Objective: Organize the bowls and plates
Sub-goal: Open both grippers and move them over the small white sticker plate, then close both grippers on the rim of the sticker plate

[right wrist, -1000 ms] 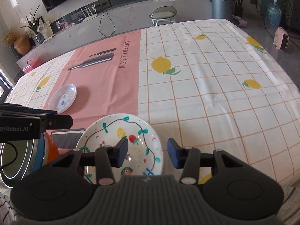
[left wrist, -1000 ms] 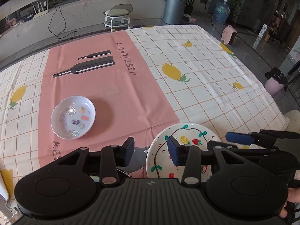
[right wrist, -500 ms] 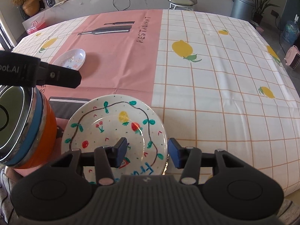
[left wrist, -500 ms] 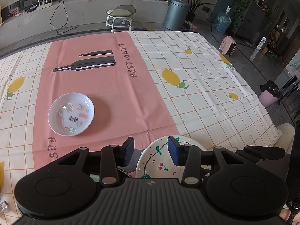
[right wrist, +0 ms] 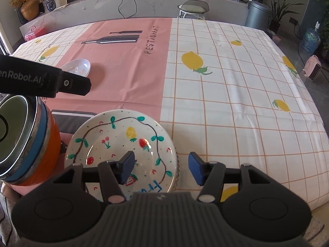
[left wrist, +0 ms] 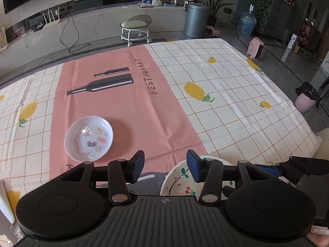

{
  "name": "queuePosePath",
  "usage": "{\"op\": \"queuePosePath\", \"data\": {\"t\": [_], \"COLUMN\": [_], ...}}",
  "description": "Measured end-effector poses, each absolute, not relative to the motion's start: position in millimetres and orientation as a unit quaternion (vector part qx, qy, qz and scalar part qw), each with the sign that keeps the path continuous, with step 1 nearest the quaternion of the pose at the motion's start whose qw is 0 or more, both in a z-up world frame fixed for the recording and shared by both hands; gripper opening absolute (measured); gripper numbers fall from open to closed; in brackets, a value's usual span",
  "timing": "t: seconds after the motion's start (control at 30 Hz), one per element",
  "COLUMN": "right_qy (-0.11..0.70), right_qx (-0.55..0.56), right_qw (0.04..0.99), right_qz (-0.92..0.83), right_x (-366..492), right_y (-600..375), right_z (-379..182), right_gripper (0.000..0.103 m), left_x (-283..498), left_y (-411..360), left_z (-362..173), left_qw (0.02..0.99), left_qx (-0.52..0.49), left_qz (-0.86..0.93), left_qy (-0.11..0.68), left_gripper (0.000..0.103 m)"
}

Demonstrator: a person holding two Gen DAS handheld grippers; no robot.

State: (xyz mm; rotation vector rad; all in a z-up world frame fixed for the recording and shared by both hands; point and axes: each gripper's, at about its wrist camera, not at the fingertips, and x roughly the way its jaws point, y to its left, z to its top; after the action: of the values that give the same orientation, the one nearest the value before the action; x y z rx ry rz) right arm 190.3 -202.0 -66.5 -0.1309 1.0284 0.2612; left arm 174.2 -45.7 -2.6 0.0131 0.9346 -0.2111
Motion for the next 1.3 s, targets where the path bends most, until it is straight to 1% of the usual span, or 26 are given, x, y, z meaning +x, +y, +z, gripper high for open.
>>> {"op": "queuePosePath", "data": {"t": [0.03, 0.07, 0.33, 0.47, 0.6, 0.77, 0.9, 1.03, 1.1, 1.17, 1.3], "right_qy": [0.488, 0.486, 0.483, 0.473, 0.468, 0.466, 0.463, 0.455, 0.445, 0.441, 0.459], "right_qx": [-0.058, -0.052, -0.014, -0.013, -0.008, 0.002, -0.005, 0.0, -0.016, -0.018, 0.0], "right_qw": [0.862, 0.863, 0.86, 0.864, 0.866, 0.865, 0.864, 0.864, 0.873, 0.877, 0.869], "right_qz": [0.126, 0.129, 0.162, 0.171, 0.178, 0.188, 0.2, 0.215, 0.2, 0.191, 0.185], "right_x": [190, 191, 209, 224, 244, 273, 294, 313, 319, 326, 336], "right_y": [-201, -201, -182, -167, -150, -123, -95, -70, -61, -57, -59], "right_z": [-65, -62, -37, -22, -14, -12, -5, 8, 10, 6, -18], "right_gripper": [0.065, 0.066, 0.066, 0.066, 0.066, 0.065, 0.065, 0.065, 0.065, 0.065, 0.065], "left_x": [174, 174, 183, 185, 184, 190, 197, 197, 197, 198, 205], "left_y": [-43, -40, 12, 43, 69, 101, 111, 116, 118, 120, 120], "left_z": [0, 3, 34, 37, 27, 1, -15, -21, -23, -26, -35], "left_qw": [0.89, 0.892, 0.913, 0.915, 0.918, 0.907, 0.897, 0.9, 0.9, 0.899, 0.897], "left_qx": [0.005, 0.001, -0.019, -0.038, -0.051, -0.104, -0.129, -0.139, -0.146, -0.153, -0.153], "left_qz": [-0.1, -0.099, -0.066, -0.023, 0.007, 0.024, 0.031, 0.033, 0.03, 0.029, 0.032], "left_qy": [0.445, 0.441, 0.401, 0.401, 0.393, 0.408, 0.422, 0.413, 0.409, 0.408, 0.414], "left_gripper": [0.057, 0.057, 0.06, 0.06, 0.06, 0.059, 0.059, 0.059, 0.059, 0.059, 0.059]}}
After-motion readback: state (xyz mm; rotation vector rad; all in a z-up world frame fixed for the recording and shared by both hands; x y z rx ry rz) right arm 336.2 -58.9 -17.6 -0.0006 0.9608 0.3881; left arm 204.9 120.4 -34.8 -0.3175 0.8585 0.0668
